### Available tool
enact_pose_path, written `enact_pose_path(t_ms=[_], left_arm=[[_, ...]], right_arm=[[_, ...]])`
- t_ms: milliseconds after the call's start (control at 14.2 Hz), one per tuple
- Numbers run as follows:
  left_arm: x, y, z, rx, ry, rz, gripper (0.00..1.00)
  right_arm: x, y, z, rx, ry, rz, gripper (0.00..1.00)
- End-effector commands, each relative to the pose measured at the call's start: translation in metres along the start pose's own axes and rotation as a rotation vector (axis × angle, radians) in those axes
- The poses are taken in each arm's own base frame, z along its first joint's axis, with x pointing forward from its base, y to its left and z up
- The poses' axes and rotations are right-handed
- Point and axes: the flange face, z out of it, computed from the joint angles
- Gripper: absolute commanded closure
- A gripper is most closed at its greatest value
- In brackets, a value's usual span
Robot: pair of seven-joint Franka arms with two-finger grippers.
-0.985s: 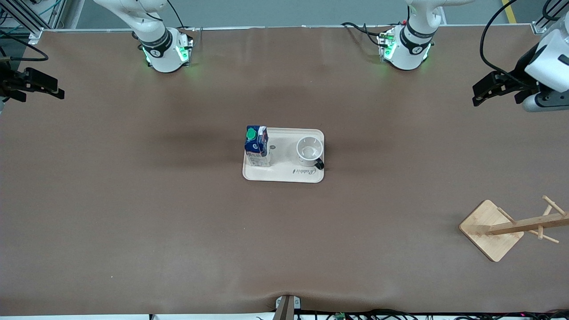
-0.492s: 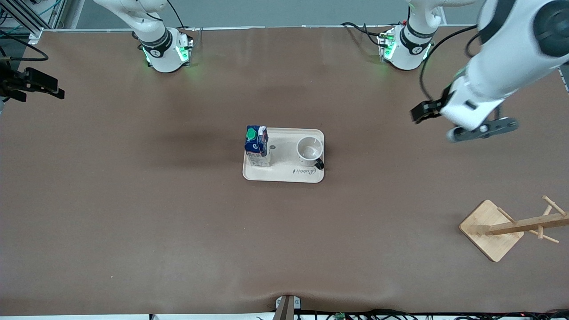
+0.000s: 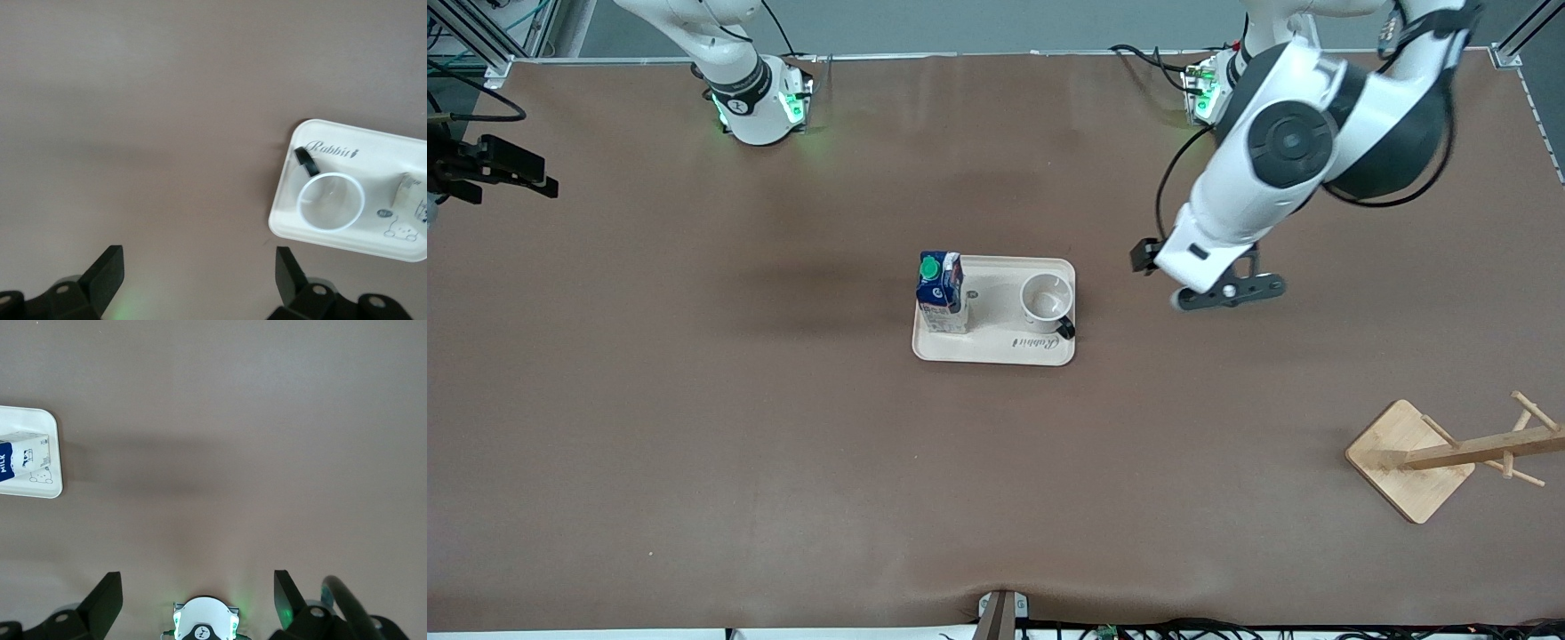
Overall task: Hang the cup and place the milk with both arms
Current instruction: 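Reach the left gripper down to the white mug's rim on the tray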
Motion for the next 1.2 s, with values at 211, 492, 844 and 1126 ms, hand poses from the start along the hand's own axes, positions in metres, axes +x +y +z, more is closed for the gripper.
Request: enact_pose_path(t_ms=[211,492,844,1126], left_arm=[[-0.012,0.042,0.076,-0.066,0.061,-0.149,0.00],[-0.019,0.070,0.116,-0.064,0.044,-0.235,0.06],[-0.032,0.106,0.170,-0.085,0.020,-0.369,0.13],[-0.037,0.116,0.207,-0.033,0.041,-0.422,0.16]], right_arm=[[-0.004,0.003,-0.001,0.018,-0.002,-0.005,0.00],[-0.003,0.000,-0.001,0.018,-0.003,-0.008,0.00],[-0.004,0.001,-0.001,0.018,-0.004,-0.007,0.00],[-0.003,-0.001,-0.001,0.017,-0.003,-0.011,0.00]])
